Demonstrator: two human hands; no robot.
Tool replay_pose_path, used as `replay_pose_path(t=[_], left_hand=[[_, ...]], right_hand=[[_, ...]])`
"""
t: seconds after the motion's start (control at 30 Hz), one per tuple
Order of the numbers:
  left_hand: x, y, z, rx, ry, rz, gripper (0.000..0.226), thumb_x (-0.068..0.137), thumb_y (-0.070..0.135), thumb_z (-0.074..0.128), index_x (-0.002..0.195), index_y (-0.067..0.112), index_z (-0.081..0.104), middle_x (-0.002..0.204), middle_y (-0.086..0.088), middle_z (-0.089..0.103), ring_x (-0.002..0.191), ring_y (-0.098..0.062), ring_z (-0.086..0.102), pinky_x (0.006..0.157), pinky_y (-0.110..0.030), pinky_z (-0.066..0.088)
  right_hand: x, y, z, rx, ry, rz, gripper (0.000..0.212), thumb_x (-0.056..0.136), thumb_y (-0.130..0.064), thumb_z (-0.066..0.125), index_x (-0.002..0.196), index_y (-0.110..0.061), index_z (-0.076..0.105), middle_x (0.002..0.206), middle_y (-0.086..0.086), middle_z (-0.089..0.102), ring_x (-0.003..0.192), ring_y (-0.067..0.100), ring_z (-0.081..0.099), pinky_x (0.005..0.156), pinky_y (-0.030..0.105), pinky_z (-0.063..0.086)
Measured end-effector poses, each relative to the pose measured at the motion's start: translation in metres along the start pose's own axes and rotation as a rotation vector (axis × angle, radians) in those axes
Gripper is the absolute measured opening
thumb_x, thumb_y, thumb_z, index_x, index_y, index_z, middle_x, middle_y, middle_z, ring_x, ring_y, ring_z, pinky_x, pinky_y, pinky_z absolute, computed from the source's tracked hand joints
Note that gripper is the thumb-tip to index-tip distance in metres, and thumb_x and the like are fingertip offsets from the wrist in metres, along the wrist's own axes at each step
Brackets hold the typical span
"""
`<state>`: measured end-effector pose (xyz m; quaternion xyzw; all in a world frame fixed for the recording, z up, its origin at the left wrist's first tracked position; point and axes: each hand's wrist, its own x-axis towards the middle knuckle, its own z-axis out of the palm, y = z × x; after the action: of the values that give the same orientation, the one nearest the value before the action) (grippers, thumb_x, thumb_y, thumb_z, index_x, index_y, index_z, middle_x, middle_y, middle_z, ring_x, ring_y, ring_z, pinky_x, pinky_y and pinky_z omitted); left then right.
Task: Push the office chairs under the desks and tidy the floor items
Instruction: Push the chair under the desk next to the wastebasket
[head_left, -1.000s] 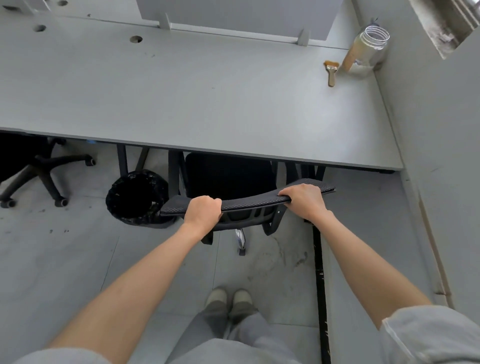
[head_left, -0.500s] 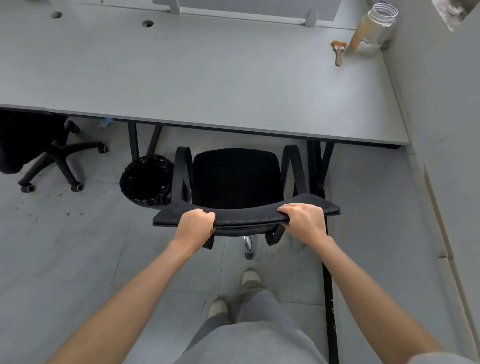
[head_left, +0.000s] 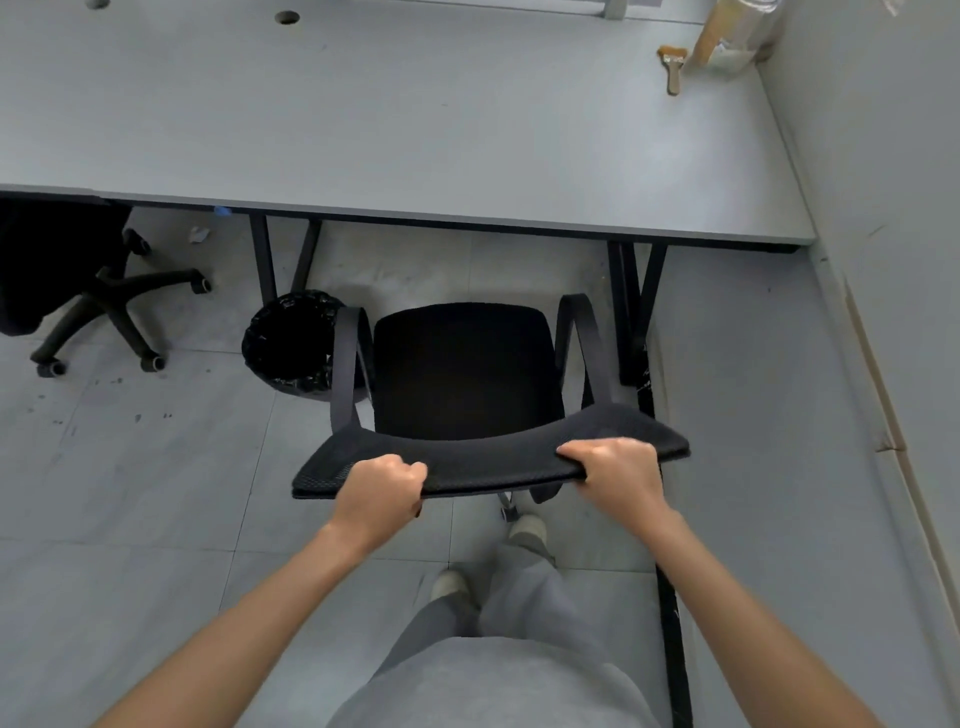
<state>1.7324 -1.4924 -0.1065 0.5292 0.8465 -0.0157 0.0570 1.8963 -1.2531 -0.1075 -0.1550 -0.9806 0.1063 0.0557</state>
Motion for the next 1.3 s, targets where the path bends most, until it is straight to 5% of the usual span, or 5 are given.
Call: replay_pose_path(t=[0.23,0.47,0.73,0.97,1.3], left_hand=[[0.000,0.000,0.000,0.033,0.021,0.047,0.041,0.025,0.006,0.083,0.040,0.012,0.046,0.034,-0.001,0.041,0.028,-0.017,0.039,0.030,-0.015,0.022],[0.061,0.018,-0.012,0.056,0.087,0.025,0.050,0.029,0.018,0.087,0.038,0.015,0.037,0.029,0.002,0.038,0.029,-0.015,0.022,0.040,-0.014,0.012],[0.156,-0.018,-0.034,0.019,0.052,0.017,0.046,0.034,0.025,0.089,0.038,0.015,0.044,0.029,0.007,0.030,0.023,-0.014,0.028,0.035,-0.013,0.016],[0.171,-0.018,-0.034,-0.038,0.015,0.035,0.048,0.022,0.020,0.088,0.037,0.015,0.043,0.029,0.003,0.039,0.025,-0.014,0.038,0.041,-0.014,0.010],[0.147,-0.035,-0.019,0.031,0.009,0.131,0.040,0.028,0.006,0.081,0.040,0.013,0.043,0.032,0.001,0.037,0.033,-0.015,0.020,0.040,-0.016,0.012]], right_hand=[[-0.011,-0.007,0.001,-0.036,0.053,-0.005,0.025,0.062,-0.027,0.053,0.073,-0.029,0.076,0.066,-0.015,0.072,0.058,0.007,0.068,0.048,0.013,0.045],[0.049,0.047,-0.022,-0.131,-0.072,0.023,0.031,0.052,-0.018,0.085,0.080,-0.029,0.076,0.069,-0.007,0.074,0.059,0.019,0.069,0.048,0.024,0.046],[0.124,0.084,-0.027,-0.147,-0.183,0.113,0.027,0.085,-0.026,0.057,0.108,-0.035,0.068,0.095,-0.003,0.074,0.089,0.025,0.066,0.069,0.031,0.050],[0.118,0.089,-0.026,-0.063,0.051,0.099,0.026,0.052,-0.012,0.077,0.075,-0.025,0.076,0.067,-0.006,0.074,0.058,0.018,0.070,0.041,0.027,0.047],[0.108,0.076,-0.010,-0.037,0.075,0.013,0.026,0.053,-0.023,0.063,0.075,-0.025,0.076,0.072,-0.013,0.074,0.060,0.011,0.070,0.047,0.017,0.048]])
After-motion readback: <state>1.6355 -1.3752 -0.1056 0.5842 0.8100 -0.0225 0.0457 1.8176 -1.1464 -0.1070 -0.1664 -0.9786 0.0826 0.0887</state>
